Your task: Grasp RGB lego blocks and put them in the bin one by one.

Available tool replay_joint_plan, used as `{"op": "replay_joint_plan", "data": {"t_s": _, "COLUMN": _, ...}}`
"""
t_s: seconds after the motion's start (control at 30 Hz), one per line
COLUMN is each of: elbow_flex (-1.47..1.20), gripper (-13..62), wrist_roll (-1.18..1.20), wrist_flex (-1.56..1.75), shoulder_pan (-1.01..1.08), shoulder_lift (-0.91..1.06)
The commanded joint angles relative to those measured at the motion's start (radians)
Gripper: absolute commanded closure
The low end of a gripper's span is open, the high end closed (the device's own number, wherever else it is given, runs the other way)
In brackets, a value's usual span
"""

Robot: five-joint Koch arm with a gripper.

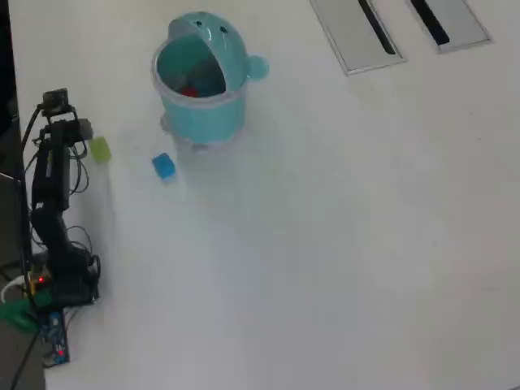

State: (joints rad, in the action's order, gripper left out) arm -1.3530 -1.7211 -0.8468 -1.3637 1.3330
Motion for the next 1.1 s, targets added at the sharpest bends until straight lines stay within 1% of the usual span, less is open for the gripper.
{"op": "replay_joint_plan", "data": {"t_s": 0.0, "elbow_flex": 0.025, "gripper": 17.2, "wrist_roll": -0.012, "wrist_flex": 0.083, "shoulder_pan": 0.011, "shoulder_lift": 0.012}}
{"op": "replay_joint_plan", "data": {"t_s": 0.6, "elbow_flex": -0.066, "gripper": 17.2, "wrist_roll": -0.054, "wrist_flex": 0.288, "shoulder_pan": 0.034, "shoulder_lift": -0.094}}
{"op": "replay_joint_plan", "data": {"t_s": 1.07, "elbow_flex": -0.170, "gripper": 17.1, "wrist_roll": -0.081, "wrist_flex": 0.411, "shoulder_pan": 0.067, "shoulder_lift": -0.123}}
